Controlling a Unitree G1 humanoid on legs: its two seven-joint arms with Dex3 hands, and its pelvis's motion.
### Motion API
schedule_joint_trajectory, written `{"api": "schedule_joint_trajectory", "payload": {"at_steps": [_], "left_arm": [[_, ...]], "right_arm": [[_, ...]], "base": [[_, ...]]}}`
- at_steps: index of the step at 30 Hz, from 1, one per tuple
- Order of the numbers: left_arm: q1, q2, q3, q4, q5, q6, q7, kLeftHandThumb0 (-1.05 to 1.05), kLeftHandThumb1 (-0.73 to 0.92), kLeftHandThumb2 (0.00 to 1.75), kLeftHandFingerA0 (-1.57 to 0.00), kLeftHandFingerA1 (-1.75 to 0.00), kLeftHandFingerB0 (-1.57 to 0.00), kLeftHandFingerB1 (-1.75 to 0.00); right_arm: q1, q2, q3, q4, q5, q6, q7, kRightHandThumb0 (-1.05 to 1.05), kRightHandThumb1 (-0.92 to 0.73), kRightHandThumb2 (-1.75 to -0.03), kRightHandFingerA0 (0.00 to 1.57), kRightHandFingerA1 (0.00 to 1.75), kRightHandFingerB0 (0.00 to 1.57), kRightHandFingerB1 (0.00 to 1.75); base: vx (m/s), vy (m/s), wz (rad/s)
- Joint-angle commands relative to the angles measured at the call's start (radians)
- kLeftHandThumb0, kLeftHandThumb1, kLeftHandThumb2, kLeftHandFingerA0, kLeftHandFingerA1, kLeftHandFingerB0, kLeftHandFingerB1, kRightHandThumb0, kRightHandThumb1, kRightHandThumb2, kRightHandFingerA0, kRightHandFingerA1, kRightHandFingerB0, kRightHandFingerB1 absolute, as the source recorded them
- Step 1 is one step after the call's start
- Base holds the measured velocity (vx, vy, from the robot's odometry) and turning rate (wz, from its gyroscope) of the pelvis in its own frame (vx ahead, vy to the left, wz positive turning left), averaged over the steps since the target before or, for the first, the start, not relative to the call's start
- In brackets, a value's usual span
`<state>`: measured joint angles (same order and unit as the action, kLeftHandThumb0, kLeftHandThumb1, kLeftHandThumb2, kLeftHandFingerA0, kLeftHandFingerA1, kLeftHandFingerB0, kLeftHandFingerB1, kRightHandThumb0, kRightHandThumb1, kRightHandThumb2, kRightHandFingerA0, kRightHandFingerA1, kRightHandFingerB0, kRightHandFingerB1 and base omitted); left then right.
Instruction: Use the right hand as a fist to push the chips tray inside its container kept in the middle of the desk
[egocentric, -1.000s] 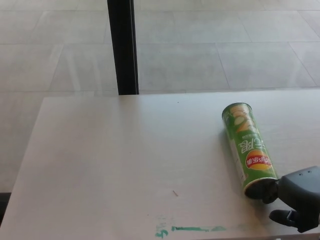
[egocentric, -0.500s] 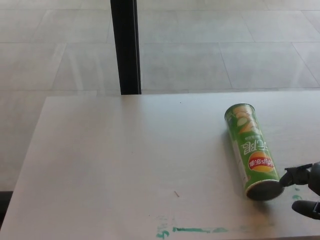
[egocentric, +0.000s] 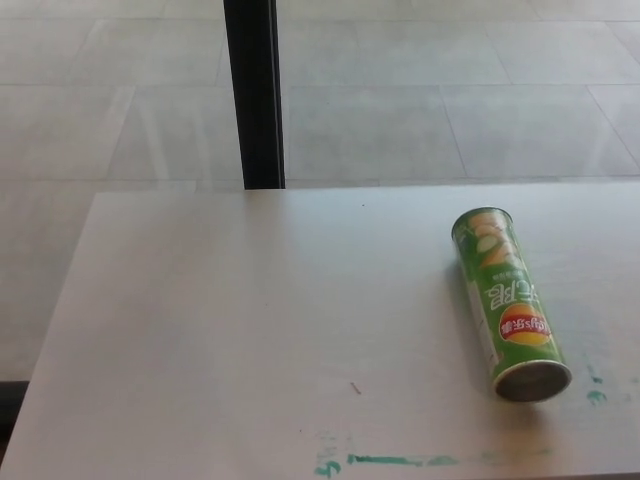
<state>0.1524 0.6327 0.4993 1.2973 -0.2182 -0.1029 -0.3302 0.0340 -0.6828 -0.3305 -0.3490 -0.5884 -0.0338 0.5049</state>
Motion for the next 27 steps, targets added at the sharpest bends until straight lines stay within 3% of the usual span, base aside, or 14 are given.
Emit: {"api": "schedule_joint_trajectory", "payload": {"at_steps": [1,4,5,6,7,12,20,21,22,26,27], "left_arm": [[0.013,0.017,0.012,0.007,-0.011,-0.012,-0.002,-0.64,0.71,0.61,-0.51,-0.6,-0.43,-0.43],[0.011,0.015,0.006,0.007,-0.006,-0.014,0.0,-0.64,0.72,0.61,-0.51,-0.6,-0.42,-0.42],[0.011,0.015,0.005,0.009,-0.004,-0.01,0.004,-0.62,0.71,0.61,-0.5,-0.56,-0.42,-0.41],[0.016,0.011,0.011,0.009,-0.009,-0.013,0.008,-0.61,0.71,0.61,-0.52,-0.59,-0.44,-0.42],[0.017,0.01,0.01,0.01,-0.008,-0.012,0.011,-0.61,0.71,0.61,-0.52,-0.58,-0.43,-0.41],[0.01,0.003,0.02,0.018,-0.016,0.003,0.029,-0.6,0.7,0.61,-0.54,-0.56,-0.45,-0.42],[0.006,-0.003,0.027,0.014,-0.024,-0.003,0.015,-0.6,0.69,0.6,-0.53,-0.56,-0.45,-0.41],[0.009,-0.004,0.031,0.014,-0.028,-0.002,0.015,-0.61,0.69,0.6,-0.53,-0.55,-0.46,-0.42],[0.002,-0.005,0.033,0.018,-0.03,0.009,0.025,-0.6,0.69,0.6,-0.55,-0.57,-0.46,-0.41],[0.006,-0.007,0.033,0.019,-0.028,0.024,0.035,-0.57,0.7,0.61,-0.54,-0.6,-0.46,-0.43],[0.011,-0.004,0.026,0.017,-0.021,0.014,0.028,-0.59,0.7,0.61,-0.53,-0.6,-0.45,-0.44]], "right_arm": [[0.13,0.021,-0.368,0.174,0.222,-0.137,-0.167,-0.49,-0.73,-0.62,0.97,0.75,0.63,0.47],[0.161,0.048,-0.406,0.295,0.207,-0.177,-0.258,-0.53,-0.76,-0.63,0.91,0.65,0.63,0.45],[0.185,0.07,-0.416,0.387,0.206,-0.203,-0.314,-0.48,-0.62,-1.0,0.88,0.74,0.52,0.6],[0.212,0.089,-0.41,0.453,0.189,-0.201,-0.347,-0.54,-0.71,-0.67,0.83,0.55,0.53,0.44],[0.216,0.11,-0.411,0.476,0.198,-0.202,-0.36,-0.53,-0.77,-0.63,0.83,0.52,0.56,0.43],[0.181,0.193,-0.39,0.686,0.232,-0.287,-0.478,-0.59,-0.75,-0.63,0.86,0.6,0.57,0.45],[0.122,0.272,-0.423,0.942,0.298,-0.249,-0.563,-0.56,-0.74,-0.62,0.75,0.64,0.44,0.41],[0.114,0.279,-0.444,0.976,0.331,-0.245,-0.557,-0.55,-0.74,-0.62,0.74,0.7,0.41,0.42],[0.101,0.287,-0.466,1.015,0.346,-0.23,-0.586,-0.53,-0.73,-0.61,0.78,0.87,0.42,0.41],[0.052,0.285,-0.525,1.16,0.411,-0.25,-0.625,-0.49,-0.68,-0.6,0.76,1.03,0.42,0.44],[0.041,0.285,-0.548,1.211,0.444,-0.242,-0.611,-0.49,-0.69,-0.6,0.74,0.86,0.4,0.43]], "base": [[0.0,0.0,0.0],[0.0,0.0,0.0],[0.0,0.0,0.0],[0.0,0.0,0.0],[0.0,0.0,0.0],[0.0,0.0,0.0],[0.0,0.0,0.0],[0.0,0.0,0.0],[0.0,0.0,0.0],[0.0,0.0,0.0],[0.0,0.0,0.0]]}}
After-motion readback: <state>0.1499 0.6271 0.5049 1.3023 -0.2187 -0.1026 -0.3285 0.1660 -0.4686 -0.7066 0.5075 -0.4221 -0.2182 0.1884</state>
